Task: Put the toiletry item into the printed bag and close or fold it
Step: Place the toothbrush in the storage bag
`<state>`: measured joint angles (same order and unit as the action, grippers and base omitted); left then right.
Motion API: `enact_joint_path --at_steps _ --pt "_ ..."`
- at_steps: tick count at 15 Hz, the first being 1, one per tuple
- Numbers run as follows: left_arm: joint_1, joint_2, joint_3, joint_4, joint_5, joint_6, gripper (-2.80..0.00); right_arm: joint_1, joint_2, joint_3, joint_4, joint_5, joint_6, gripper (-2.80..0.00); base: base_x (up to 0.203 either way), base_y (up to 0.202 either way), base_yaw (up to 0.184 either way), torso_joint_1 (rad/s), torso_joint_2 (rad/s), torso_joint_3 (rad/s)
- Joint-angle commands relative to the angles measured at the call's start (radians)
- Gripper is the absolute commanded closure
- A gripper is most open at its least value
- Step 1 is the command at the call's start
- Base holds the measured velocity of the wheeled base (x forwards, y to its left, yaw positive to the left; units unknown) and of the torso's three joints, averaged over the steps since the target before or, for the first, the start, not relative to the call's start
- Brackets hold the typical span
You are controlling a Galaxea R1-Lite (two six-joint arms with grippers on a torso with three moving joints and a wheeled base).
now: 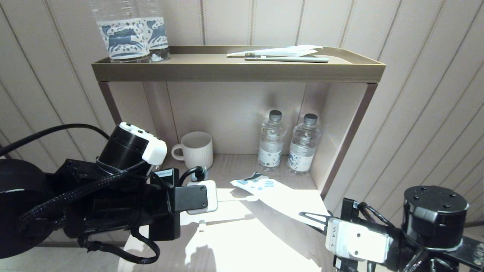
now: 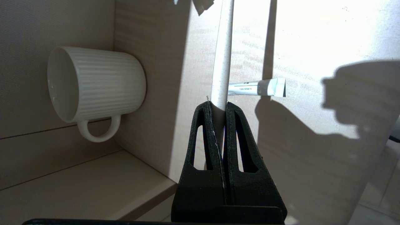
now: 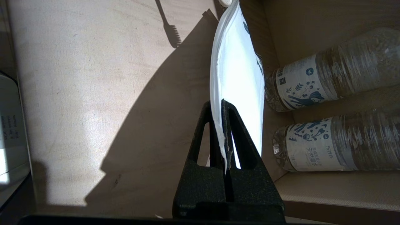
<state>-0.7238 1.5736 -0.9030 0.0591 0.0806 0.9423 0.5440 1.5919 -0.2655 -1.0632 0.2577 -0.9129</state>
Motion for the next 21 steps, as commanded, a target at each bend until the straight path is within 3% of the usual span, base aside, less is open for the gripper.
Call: enact_joint_path --at_steps 1,21 --pt "0.000 -0.008 0.001 0.003 0.001 0.006 0.00 0.001 0.001 0.000 -0.006 0.002 -0.004 0.00 0.000 0.000 0.000 0.000 0.00 0.000" --pt "0.001 -0.003 0.008 0.010 0.001 0.009 0.00 0.008 0.002 0.005 -0.006 0.002 -0.007 0.00 0.000 0.000 0.000 0.000 0.00 0.000"
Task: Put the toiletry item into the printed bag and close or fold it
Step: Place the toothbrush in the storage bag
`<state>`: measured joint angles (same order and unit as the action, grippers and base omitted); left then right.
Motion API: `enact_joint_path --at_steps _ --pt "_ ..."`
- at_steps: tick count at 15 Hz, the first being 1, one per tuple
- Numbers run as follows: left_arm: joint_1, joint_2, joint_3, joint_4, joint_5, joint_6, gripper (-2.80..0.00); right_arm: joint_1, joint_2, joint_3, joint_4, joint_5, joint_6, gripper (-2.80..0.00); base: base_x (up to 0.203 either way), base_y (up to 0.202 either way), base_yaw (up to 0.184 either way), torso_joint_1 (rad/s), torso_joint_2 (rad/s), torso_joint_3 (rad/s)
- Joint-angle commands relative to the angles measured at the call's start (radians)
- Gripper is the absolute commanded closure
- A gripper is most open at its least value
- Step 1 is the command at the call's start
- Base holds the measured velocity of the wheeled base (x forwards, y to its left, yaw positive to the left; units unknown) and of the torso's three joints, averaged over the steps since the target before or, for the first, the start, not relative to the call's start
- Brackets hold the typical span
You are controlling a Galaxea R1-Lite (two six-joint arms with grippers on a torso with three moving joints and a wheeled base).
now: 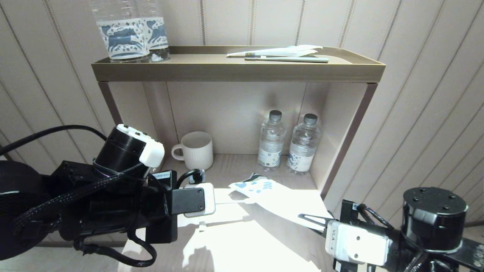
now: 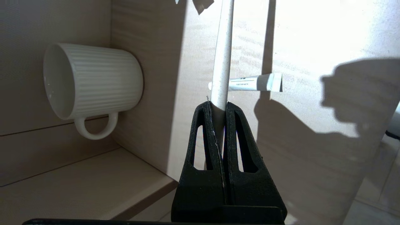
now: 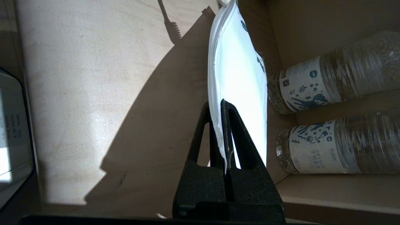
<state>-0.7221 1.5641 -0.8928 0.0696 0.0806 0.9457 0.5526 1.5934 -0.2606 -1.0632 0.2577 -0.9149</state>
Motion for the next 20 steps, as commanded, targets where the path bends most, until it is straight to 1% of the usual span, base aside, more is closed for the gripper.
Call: enact_joint_path --at_steps 1,4,10,20 --pt "0.000 0.011 -0.008 -0.001 0.002 0.005 0.00 0.000 0.000 0.000 -0.006 0.002 -0.005 0.00 0.000 0.000 0.000 0.000 0.00 0.000" --pt "0.001 0.032 -0.031 -0.001 0.001 0.007 0.00 0.000 0.000 0.003 -0.006 0.002 -0.005 0.00 0.000 0.000 0.000 0.000 0.00 0.000" --pt "0.006 -0.027 -0.017 0.030 0.002 0.007 0.00 0.001 0.005 0.004 -0.006 0.002 -0.013 0.00 0.000 0.000 0.000 0.000 0.00 0.000" --pt "0.004 0.040 -0.020 0.008 -0.001 0.002 0.00 0.001 0.005 0.004 -0.006 0.002 -0.013 0.00 0.000 0.000 0.000 0.000 0.00 0.000"
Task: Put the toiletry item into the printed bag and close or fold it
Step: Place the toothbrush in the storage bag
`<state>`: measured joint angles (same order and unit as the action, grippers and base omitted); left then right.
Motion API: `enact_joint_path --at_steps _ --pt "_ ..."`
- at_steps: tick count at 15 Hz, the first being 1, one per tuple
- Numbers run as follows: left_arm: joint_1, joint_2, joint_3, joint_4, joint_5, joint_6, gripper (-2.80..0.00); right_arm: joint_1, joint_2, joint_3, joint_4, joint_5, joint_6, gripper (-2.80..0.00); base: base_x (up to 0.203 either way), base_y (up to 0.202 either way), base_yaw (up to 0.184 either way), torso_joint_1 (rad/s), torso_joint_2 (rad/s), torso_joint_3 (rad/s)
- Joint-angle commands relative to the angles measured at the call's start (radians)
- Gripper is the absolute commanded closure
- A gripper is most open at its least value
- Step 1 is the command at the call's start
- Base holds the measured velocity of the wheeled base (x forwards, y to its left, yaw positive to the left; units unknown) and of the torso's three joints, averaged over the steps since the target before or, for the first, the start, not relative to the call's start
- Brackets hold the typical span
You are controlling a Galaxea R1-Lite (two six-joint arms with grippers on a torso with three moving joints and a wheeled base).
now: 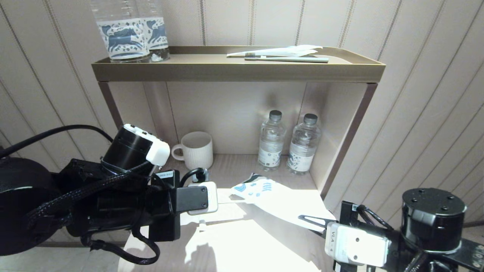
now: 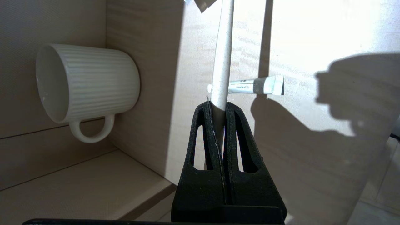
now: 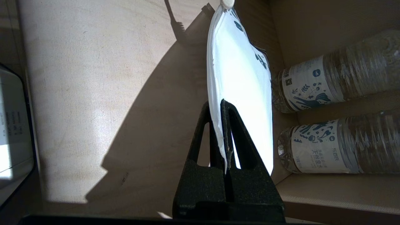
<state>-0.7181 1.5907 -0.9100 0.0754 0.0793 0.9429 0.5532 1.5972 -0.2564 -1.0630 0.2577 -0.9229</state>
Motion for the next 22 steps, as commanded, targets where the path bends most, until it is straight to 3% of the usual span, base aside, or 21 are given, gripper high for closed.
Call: enact_joint_path --at_steps 1,6,8,9,12,15,16,20,22 --pt "0.000 0.020 -0.004 -0.006 0.000 0.005 0.00 0.001 0.000 0.000 -0.006 0.002 -0.005 0.00 0.000 0.000 0.000 0.000 0.00 0.000" --pt "0.002 -0.021 0.018 -0.045 0.000 0.000 0.00 -0.009 0.004 0.002 -0.005 0.002 -0.004 0.00 0.000 0.000 0.000 0.000 0.00 0.000" --pt "0.056 -0.056 0.019 -0.051 -0.012 -0.021 0.00 -0.012 0.021 -0.013 -0.009 0.007 0.008 0.00 0.000 0.000 0.000 0.000 0.00 0.000" --pt "0.099 -0.065 0.012 -0.067 -0.032 -0.064 0.00 -0.010 0.023 -0.027 -0.005 0.009 0.026 0.00 0.000 0.000 0.000 0.000 0.00 0.000" --pt "0.167 -0.074 -0.028 -0.106 -0.153 -0.318 0.00 -0.009 0.008 -0.087 0.003 0.019 0.137 0.00 0.000 0.000 0.000 0.000 0.00 0.000" --pt "0.216 -0.124 0.020 -0.120 -0.195 -0.491 0.00 0.003 -0.034 -0.137 0.006 0.026 0.304 0.00 0.000 0.000 0.000 0.000 0.00 0.000" --pt "0.224 -0.128 0.057 -0.139 -0.206 -0.539 0.00 0.004 -0.044 -0.144 0.006 0.026 0.318 0.00 0.000 0.000 0.000 0.000 0.00 0.000" --pt "0.232 -0.149 0.226 -0.297 -0.205 -0.598 0.00 0.005 -0.098 -0.142 0.012 0.025 0.318 0.00 0.000 0.000 0.000 0.000 0.00 0.000" --pt "0.232 -0.143 0.270 -0.321 -0.205 -0.643 0.00 0.005 -0.129 -0.146 0.035 0.026 0.318 0.00 0.000 0.000 0.000 0.000 0.00 0.000"
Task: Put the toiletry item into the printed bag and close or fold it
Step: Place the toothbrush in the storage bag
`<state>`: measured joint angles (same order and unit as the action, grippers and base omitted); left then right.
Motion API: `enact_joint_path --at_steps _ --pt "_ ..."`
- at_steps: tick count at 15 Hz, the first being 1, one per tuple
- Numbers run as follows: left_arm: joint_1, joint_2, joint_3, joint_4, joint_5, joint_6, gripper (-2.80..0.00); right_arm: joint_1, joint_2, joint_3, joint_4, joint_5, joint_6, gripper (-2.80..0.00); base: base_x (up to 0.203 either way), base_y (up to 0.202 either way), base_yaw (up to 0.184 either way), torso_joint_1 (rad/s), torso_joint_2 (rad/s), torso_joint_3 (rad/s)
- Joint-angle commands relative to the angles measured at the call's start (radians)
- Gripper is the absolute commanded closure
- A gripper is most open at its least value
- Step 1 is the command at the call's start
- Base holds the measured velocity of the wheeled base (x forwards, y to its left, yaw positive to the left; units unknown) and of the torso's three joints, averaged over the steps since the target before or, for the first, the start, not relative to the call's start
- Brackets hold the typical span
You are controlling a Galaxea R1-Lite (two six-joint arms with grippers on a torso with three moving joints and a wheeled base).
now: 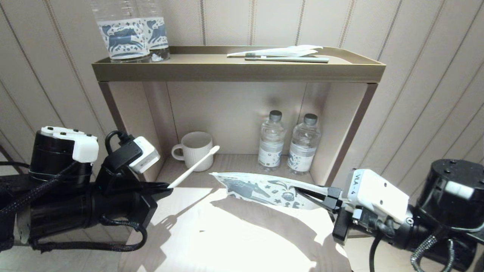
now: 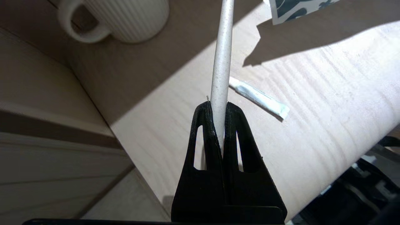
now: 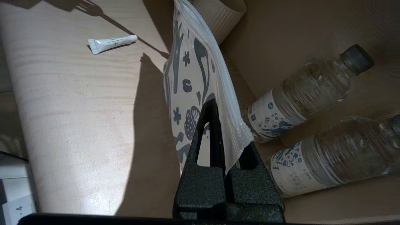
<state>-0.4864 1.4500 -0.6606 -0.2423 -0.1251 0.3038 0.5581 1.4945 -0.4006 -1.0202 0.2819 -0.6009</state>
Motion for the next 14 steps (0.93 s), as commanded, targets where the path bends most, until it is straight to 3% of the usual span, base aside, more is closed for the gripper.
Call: enact_joint_path --at_steps 1,6,10,14 --pt "0.000 0.010 0.026 -0.004 -0.001 -0.024 0.00 0.000 -0.040 -0.004 0.009 0.002 -0.004 0.00 0.000 0.000 0.000 0.000 0.00 0.000" --pt "-0.077 0.059 0.014 -0.005 0.008 -0.088 0.00 0.016 -0.063 -0.007 0.020 0.000 -0.002 0.00 0.000 0.000 0.000 0.000 0.00 0.000" --pt "-0.229 0.151 -0.034 -0.057 0.114 -0.138 0.00 0.016 -0.050 -0.010 0.020 0.000 -0.002 0.00 0.000 0.000 0.000 0.000 0.00 0.000" --pt "-0.260 0.187 -0.066 -0.097 0.128 -0.137 0.00 0.016 -0.027 -0.009 0.019 -0.001 -0.002 0.00 0.000 0.000 0.000 0.000 0.00 0.000"
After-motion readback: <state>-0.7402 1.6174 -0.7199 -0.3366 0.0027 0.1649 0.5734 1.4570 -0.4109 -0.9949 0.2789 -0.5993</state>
